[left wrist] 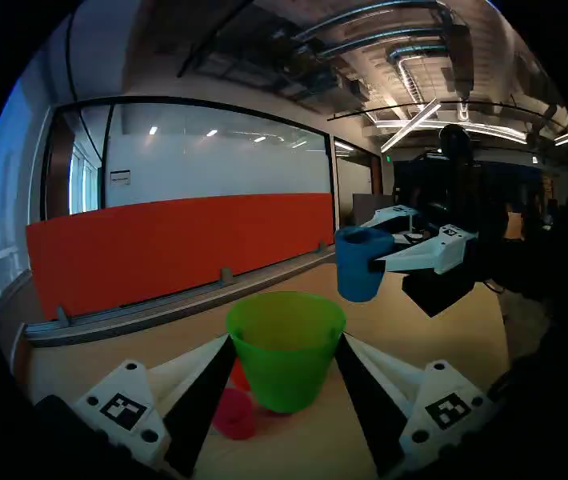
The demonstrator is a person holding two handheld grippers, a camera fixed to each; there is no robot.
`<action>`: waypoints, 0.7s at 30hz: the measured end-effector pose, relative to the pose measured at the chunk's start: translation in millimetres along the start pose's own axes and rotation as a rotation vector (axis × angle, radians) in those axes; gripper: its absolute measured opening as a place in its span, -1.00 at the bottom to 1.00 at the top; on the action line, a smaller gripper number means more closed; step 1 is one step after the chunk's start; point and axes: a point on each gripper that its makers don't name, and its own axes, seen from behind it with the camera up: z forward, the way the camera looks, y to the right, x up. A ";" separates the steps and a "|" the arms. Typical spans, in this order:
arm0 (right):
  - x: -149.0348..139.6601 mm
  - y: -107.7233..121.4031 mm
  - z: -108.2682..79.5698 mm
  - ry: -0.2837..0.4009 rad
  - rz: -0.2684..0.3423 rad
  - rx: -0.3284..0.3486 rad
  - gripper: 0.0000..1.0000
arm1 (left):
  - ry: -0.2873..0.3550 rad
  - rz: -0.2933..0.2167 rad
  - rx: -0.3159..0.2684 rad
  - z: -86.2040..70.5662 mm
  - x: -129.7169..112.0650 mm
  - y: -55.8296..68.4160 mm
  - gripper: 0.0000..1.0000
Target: Pour water
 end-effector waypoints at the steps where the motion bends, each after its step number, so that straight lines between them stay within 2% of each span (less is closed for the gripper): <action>1: 1.6 1.0 0.3 0.002 -0.008 -0.002 0.81 | -0.002 0.004 -0.002 0.1 -0.5 1.2 0.69; 11: 22.8 9.0 5.8 0.018 -0.111 -0.005 0.81 | -0.008 0.008 -0.025 4.9 -3.1 10.8 0.69; 21: 43.7 12.0 12.6 0.027 -0.236 -0.001 0.80 | -0.005 0.004 -0.037 7.4 -1.4 14.7 0.69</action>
